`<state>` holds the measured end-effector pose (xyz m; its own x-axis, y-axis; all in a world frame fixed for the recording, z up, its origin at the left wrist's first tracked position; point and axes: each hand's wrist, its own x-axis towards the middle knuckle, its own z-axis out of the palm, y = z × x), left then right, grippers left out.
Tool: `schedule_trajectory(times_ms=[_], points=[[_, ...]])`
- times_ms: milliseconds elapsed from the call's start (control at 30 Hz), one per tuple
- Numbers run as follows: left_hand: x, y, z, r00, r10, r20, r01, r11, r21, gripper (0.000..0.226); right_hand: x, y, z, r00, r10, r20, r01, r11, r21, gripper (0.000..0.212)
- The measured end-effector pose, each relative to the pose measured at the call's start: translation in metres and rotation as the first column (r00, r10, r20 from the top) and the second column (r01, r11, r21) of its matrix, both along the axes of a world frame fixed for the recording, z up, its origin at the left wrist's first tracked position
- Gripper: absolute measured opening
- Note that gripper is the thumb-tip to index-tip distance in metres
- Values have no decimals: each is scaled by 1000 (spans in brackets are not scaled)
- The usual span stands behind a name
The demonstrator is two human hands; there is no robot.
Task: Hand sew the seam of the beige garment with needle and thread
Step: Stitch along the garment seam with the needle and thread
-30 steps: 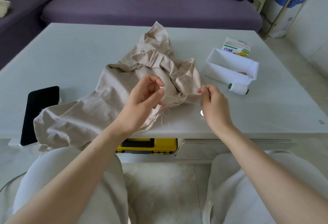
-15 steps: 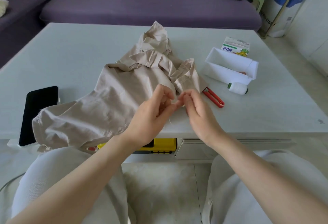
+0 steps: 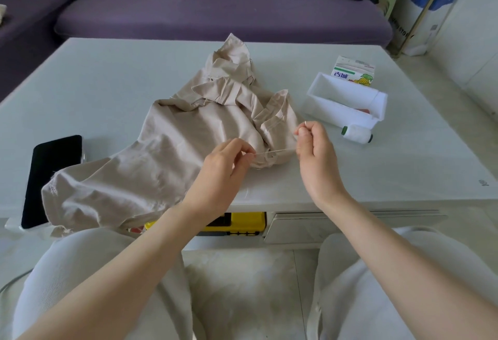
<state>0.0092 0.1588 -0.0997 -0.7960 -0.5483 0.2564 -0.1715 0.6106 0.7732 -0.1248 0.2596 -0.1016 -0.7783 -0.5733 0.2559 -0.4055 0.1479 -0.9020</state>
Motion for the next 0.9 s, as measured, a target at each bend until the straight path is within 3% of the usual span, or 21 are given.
schedule_trajectory(times_ms=[133, 333, 567, 700, 900], points=[[-1, -2, 2, 1000, 10, -21, -11, 1000, -27, 14, -13, -2, -11, 993, -114, -27, 116, 987, 111, 17], [9, 10, 18, 986, -123, -109, 125, 992, 12, 18, -27, -4, -18, 979, -178, -97, 195, 959, 208, 22], [16, 10, 24, 952, -227, -205, 267, 944, 193, 18, -36, 0, -23, 975, -172, -140, 201, 952, 229, 24], [12, 3, 23, 969, -125, -213, 176, 954, 242, 15, -38, -2, -26, 980, -186, -66, 196, 953, 232, 24], [7, -2, 13, 988, -63, -141, 73, 995, 67, 17, -14, 2, -8, 991, -93, -94, 100, 993, 67, 23]])
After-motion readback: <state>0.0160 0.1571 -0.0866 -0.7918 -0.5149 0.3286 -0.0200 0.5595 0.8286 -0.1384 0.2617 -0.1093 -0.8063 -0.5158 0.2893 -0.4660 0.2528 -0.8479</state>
